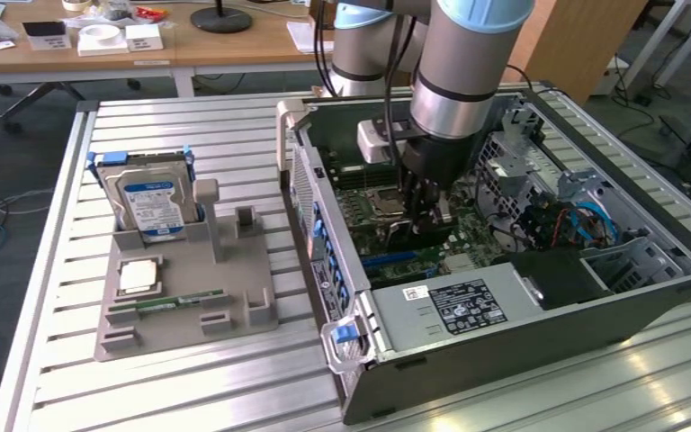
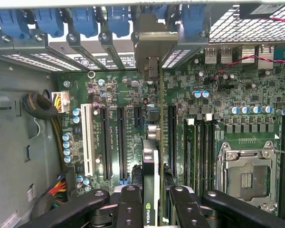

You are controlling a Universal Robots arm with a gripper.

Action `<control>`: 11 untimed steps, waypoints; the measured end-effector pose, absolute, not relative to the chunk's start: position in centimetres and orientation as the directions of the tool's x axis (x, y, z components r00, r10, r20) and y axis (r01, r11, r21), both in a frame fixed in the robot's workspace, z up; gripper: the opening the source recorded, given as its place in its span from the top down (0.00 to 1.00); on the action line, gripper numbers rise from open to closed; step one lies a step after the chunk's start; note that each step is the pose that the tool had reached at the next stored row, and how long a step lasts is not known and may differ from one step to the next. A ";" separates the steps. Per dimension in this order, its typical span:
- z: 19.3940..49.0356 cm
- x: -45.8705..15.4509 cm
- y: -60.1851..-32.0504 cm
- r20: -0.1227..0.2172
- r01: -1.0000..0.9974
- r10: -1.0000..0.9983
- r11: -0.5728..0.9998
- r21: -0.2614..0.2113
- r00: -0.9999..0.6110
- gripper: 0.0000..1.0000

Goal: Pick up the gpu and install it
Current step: 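Insert the gpu into the slot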

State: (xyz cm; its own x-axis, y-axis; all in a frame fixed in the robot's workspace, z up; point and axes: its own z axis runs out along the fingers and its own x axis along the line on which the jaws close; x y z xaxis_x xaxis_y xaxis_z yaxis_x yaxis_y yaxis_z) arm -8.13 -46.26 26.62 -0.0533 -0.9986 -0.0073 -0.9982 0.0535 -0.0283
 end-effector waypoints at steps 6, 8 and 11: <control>26.5 -8.2 -46.3 -0.008 -0.998 -0.999 0.053 -0.029 -0.053 0.73; 26.3 -8.2 -46.3 -0.008 -0.998 -0.999 0.053 -0.029 -0.053 0.73; 26.1 -8.3 -46.3 -0.007 -0.998 -0.999 0.053 -0.029 -0.053 0.73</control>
